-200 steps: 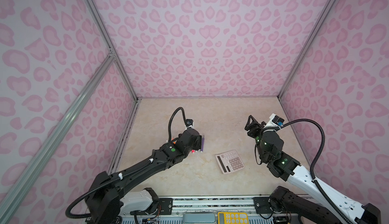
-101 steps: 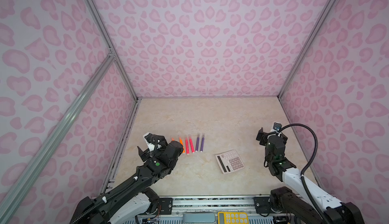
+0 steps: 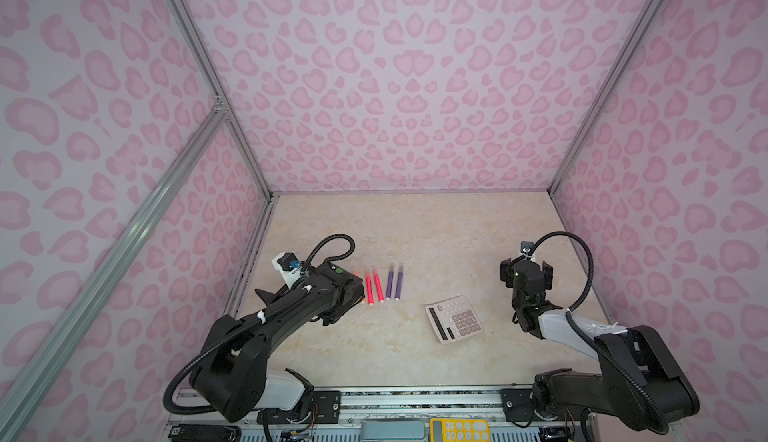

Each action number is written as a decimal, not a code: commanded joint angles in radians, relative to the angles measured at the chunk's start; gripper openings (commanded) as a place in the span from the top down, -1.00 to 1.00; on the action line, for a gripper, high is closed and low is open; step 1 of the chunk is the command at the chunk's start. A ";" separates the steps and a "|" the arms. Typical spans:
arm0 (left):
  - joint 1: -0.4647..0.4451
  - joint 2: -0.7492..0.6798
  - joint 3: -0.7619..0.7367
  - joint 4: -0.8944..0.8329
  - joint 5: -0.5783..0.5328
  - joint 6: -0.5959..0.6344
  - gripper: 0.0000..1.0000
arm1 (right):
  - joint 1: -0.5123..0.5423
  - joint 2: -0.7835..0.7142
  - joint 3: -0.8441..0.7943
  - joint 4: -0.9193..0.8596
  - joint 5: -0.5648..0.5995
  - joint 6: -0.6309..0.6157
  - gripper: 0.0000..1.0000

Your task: Insert the pens into the pen caps

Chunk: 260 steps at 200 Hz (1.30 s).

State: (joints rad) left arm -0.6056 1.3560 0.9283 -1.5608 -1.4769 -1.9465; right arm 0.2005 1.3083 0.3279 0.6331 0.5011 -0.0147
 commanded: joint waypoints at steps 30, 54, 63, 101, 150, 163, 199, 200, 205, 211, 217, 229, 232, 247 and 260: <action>-0.174 -0.053 0.226 -0.075 -0.115 0.215 -0.91 | -0.007 -0.045 -0.049 0.115 0.014 0.005 -0.87; -0.189 -0.064 0.310 0.189 0.040 0.684 -0.91 | -0.008 -0.078 -0.047 0.050 0.019 0.025 -0.87; -0.173 -0.127 0.250 0.551 0.185 1.110 -0.92 | -0.007 -0.093 -0.052 0.034 0.017 0.035 -0.87; 0.009 -0.424 -0.100 1.292 0.746 1.578 -0.93 | -0.007 -0.115 -0.069 0.042 -0.001 0.031 -0.85; 0.214 -0.347 -0.485 1.805 0.726 1.810 -0.94 | 0.000 -0.149 -0.124 0.120 0.023 0.009 -0.83; 0.262 -0.334 -0.597 2.013 0.746 1.832 -0.93 | -0.001 -0.151 -0.134 0.146 0.044 0.007 -0.83; 0.370 -0.162 -0.690 2.367 0.830 1.937 -0.94 | 0.002 -0.159 -0.163 0.208 0.020 -0.017 -0.81; 0.374 -0.157 -0.688 2.371 0.837 1.939 -0.94 | 0.002 -0.157 -0.163 0.209 0.020 -0.018 -0.81; 0.389 -0.130 -0.675 2.387 0.864 1.942 -0.94 | 0.002 -0.144 -0.158 0.214 0.014 -0.023 -0.81; 0.401 -0.103 -0.667 2.415 0.900 1.936 -0.95 | 0.001 -0.128 -0.148 0.217 0.004 -0.030 -0.82; 0.412 -0.074 -0.669 2.477 0.946 1.933 -0.95 | 0.000 -0.111 -0.137 0.215 -0.013 -0.035 -0.81; 0.420 -0.007 -0.635 2.508 1.015 1.979 -0.95 | -0.009 -0.075 -0.127 0.254 -0.061 -0.047 -0.81; 0.428 0.016 -0.631 2.525 1.028 1.985 -0.95 | -0.013 -0.064 -0.128 0.274 -0.075 -0.050 -0.82; 0.476 0.062 -0.649 2.619 1.076 1.951 -0.95 | -0.036 -0.009 -0.137 0.383 -0.143 -0.066 -0.82; 0.547 0.069 -0.699 2.682 1.189 1.902 -0.95 | -0.087 0.048 -0.139 0.445 -0.245 -0.019 -0.85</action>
State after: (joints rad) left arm -0.1349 1.4010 0.2745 0.8787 -0.4644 -0.0082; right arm 0.1688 1.2854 0.1944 0.8936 0.4210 -0.0551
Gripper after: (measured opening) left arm 0.976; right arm 0.914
